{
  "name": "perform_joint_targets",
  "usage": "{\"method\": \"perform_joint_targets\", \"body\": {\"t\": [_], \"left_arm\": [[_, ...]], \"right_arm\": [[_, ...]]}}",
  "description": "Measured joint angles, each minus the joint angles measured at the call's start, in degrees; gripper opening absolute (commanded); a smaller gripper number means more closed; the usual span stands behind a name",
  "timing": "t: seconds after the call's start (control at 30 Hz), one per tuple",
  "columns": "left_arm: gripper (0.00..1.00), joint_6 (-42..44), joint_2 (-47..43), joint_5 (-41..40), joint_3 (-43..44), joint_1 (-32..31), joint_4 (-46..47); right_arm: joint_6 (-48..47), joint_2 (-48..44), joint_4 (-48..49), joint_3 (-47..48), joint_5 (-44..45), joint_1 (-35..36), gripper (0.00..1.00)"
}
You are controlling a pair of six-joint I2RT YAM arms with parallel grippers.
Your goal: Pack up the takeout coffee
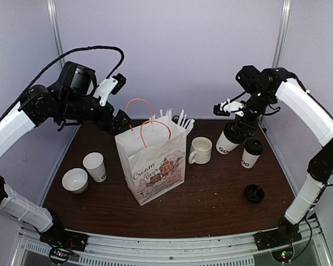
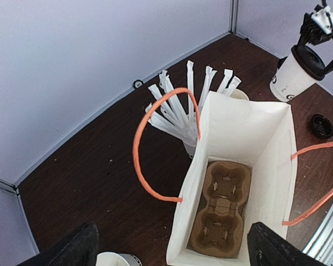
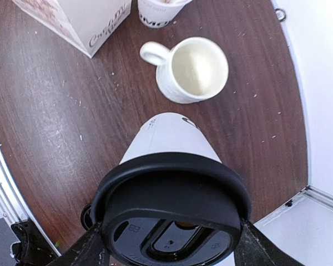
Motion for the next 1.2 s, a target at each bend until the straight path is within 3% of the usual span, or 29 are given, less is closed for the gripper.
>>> {"method": "perform_joint_targets", "body": {"t": [0.17,0.33,0.47,0.6,0.63,0.77,0.83,1.2], "left_arm": [[0.94,-1.77,1.36,2.99,-0.55,2.38,-0.28],[0.81,-2.82,5.60,4.46,-0.55,4.24,0.20],[0.58,-2.36,9.53,6.43,0.85,5.53,0.94],[0.19,-0.92,12.09,9.68,2.78,6.34,2.71],[0.16,-0.48,12.61,10.62,3.52,6.45,2.82],[0.11,1.05,14.99,14.43,7.45,6.47,3.96],[0.00,1.38,15.39,16.26,8.24,6.47,4.42],[0.00,-0.09,15.89,28.35,11.72,6.14,5.11]], "right_arm": [[1.86,-1.38,-0.92,8.92,-0.76,1.88,0.68],[3.13,-3.02,-0.37,13.92,-1.70,4.96,0.68],[3.93,-4.57,0.83,16.76,-4.37,7.02,0.69],[4.83,-4.87,2.21,19.45,-7.32,10.56,0.68],[4.90,-4.85,2.64,19.63,-7.74,11.37,0.68],[4.92,-3.39,4.04,21.11,-7.98,14.95,0.67],[4.90,-1.70,4.61,22.25,-7.93,15.96,0.67],[4.37,3.02,5.44,23.26,-6.60,23.56,0.67]]}}
